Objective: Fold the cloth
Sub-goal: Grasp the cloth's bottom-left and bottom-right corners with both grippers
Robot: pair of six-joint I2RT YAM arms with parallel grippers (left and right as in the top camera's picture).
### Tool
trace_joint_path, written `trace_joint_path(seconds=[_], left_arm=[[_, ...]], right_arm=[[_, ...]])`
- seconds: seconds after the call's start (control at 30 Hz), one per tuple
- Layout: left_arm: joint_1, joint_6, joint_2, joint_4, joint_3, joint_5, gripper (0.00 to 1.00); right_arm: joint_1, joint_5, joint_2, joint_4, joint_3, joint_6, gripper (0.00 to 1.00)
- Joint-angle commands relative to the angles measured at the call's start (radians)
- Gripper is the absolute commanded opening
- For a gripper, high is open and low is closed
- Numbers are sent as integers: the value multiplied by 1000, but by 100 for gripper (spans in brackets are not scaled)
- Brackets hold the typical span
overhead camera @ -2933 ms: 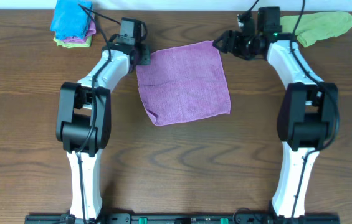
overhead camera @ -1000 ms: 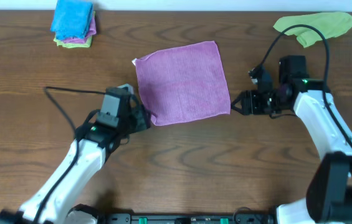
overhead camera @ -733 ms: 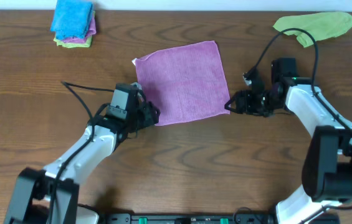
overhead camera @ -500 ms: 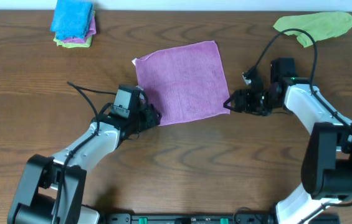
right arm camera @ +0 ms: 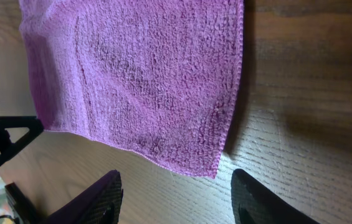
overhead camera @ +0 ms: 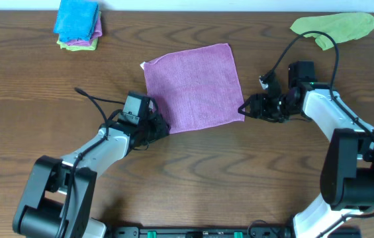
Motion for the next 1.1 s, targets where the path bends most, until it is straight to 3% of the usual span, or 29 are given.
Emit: trace_joint_path(seconds=[0.0, 0.4, 1.07], left_arm=[[1, -4, 20, 13, -3, 1, 43], [3, -4, 20, 25, -2, -1, 7], [87, 5, 20, -36, -2, 30, 6]], right_arm=[[-14, -26, 14, -5, 0, 13, 56], [-14, 1, 14, -8, 0, 13, 55], [-13, -57, 83, -29, 0, 37, 53]])
